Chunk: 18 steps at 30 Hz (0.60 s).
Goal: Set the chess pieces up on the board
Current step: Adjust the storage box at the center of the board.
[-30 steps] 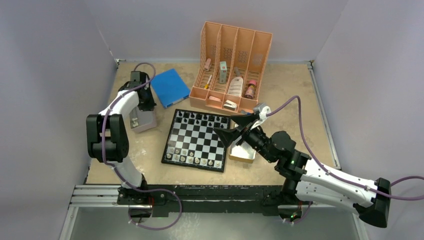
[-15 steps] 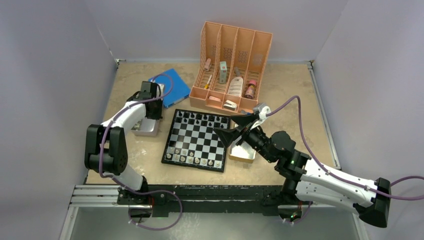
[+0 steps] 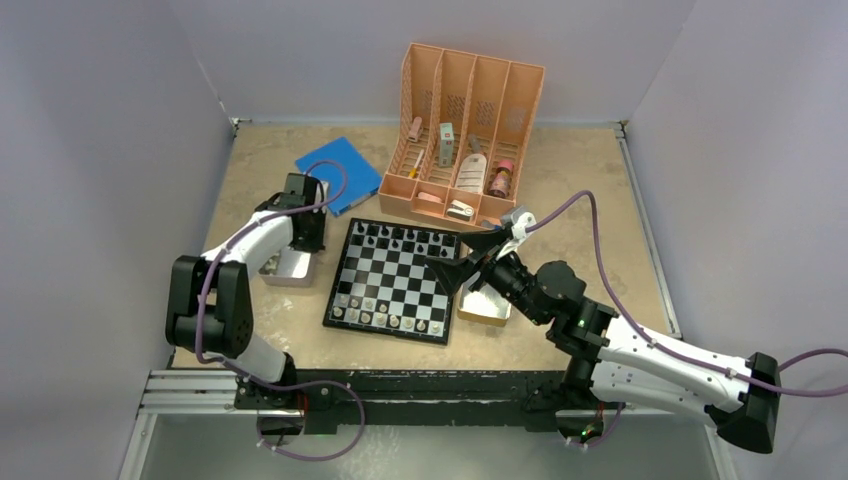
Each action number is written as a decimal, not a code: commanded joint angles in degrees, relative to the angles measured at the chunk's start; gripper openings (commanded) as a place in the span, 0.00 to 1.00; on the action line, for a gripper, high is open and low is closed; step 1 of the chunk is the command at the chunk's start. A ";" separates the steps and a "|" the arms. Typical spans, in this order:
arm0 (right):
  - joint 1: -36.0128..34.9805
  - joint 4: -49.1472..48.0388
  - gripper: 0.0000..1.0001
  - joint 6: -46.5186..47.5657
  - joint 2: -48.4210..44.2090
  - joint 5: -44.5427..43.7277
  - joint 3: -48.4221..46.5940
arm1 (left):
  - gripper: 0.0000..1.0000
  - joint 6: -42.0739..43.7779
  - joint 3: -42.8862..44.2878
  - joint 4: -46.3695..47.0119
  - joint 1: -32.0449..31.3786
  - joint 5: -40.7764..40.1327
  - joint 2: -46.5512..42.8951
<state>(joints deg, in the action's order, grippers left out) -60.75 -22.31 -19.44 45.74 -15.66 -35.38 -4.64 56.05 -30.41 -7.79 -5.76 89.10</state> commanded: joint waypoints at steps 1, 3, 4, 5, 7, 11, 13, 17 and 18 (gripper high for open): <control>-0.20 -1.52 0.99 0.56 -0.31 -0.25 -1.76 | 0.00 -2.27 -0.81 0.49 -0.26 -0.71 -2.44; -0.23 -1.51 0.99 0.46 -0.23 -0.37 -1.67 | 0.00 -2.02 -1.38 1.01 -0.29 -0.43 -2.57; -0.17 -1.44 0.99 0.38 -0.17 -0.55 -1.71 | 0.00 -1.81 -1.55 1.13 -0.29 -0.07 -2.65; -0.21 -1.23 0.99 0.33 -0.10 -0.76 -1.74 | 0.00 -1.52 -1.56 1.14 -0.34 0.35 -2.83; -0.19 -1.00 0.99 0.31 -0.09 -1.24 -1.71 | 0.00 -0.81 -1.93 1.30 -0.61 0.81 -3.31; -0.24 -1.20 0.99 0.36 0.08 -1.39 -1.55 | 0.00 -0.09 -2.78 1.37 -1.29 1.53 -4.60; -0.23 -1.27 0.99 0.61 0.39 -1.48 -1.75 | 0.00 0.64 -3.22 1.90 -1.66 1.10 -4.99; -0.24 -1.43 0.99 1.34 1.49 -1.65 -2.72 | 0.00 2.47 -3.58 1.83 -2.47 1.32 -5.54; -0.22 -1.43 0.99 1.55 1.76 -1.72 -2.91 | 0.00 2.76 -3.66 1.47 -2.83 1.03 -5.67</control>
<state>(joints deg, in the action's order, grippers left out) -60.75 -22.17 -19.29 46.57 -15.97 -35.42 -4.45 52.60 -29.98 -9.52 -4.93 86.00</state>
